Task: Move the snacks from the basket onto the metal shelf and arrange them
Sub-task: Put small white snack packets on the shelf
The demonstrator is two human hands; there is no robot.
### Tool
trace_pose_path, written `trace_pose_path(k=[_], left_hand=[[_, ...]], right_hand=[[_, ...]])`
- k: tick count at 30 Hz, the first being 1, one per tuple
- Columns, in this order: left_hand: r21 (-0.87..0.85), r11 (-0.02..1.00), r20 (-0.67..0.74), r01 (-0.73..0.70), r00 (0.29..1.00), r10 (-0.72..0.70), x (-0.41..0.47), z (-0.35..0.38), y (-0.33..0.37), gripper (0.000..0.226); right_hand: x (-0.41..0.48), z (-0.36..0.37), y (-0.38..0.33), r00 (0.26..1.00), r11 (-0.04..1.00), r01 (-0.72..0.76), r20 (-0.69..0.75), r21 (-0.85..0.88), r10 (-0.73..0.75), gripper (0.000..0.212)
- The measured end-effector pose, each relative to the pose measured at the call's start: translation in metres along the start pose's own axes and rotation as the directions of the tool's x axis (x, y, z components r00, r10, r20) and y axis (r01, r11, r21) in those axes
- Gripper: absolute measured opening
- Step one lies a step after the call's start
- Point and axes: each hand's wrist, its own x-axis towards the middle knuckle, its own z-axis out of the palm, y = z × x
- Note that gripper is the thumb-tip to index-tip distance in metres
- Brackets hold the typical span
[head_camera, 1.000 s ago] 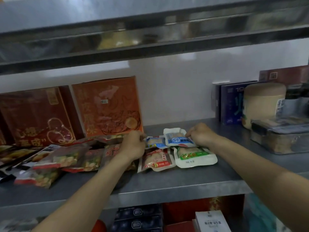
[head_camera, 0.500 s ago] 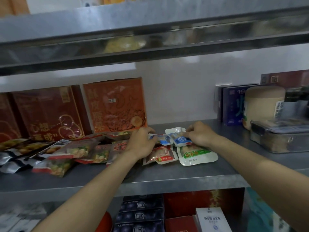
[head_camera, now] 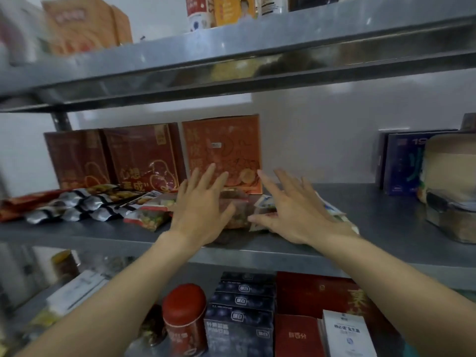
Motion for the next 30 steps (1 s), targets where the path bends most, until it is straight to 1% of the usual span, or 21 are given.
trace_pose_path(k=[2,5,8,11,16,22,26,30], left_hand=[[0.058,0.997,-0.017,0.057,0.998,-0.056,-0.021,-0.015,-0.024,0.070],[0.106,0.983,-0.033,0.151,0.988,-0.148,-0.055,-0.037,-0.068,0.069],[0.153,0.962,-0.057,0.228,0.974,-0.221,-0.093,-0.062,-0.116,0.069],[0.198,0.932,-0.067,0.304,0.953,-0.297,-0.138,-0.088,-0.167,0.069],[0.243,0.883,-0.090,0.402,0.916,-0.392,-0.219,-0.132,-0.256,0.068],[0.272,0.822,-0.114,0.500,0.865,-0.489,-0.312,-0.174,-0.357,0.066],[0.268,0.768,-0.146,0.582,0.812,-0.565,-0.367,-0.186,-0.414,0.063],[0.243,0.718,-0.167,0.652,0.758,-0.631,-0.408,-0.182,-0.473,0.064]], right_hand=[[0.003,0.000,-0.029,0.999,0.998,0.043,-0.025,0.048,-0.042,0.094],[0.011,0.002,-0.080,0.995,0.992,0.097,-0.031,0.075,-0.095,0.095],[0.016,0.006,-0.142,0.980,0.974,0.193,-0.059,0.117,-0.188,0.094],[0.015,0.013,-0.216,0.958,0.942,0.284,-0.097,0.177,-0.271,0.093],[0.008,0.033,-0.354,0.915,0.877,0.402,-0.096,0.264,-0.391,0.090],[-0.002,0.068,-0.502,0.866,0.799,0.489,-0.085,0.351,-0.493,0.089],[0.002,0.089,-0.575,0.836,0.756,0.522,-0.060,0.394,-0.546,0.089],[0.015,0.121,-0.638,0.809,0.713,0.538,-0.040,0.450,-0.586,0.089]])
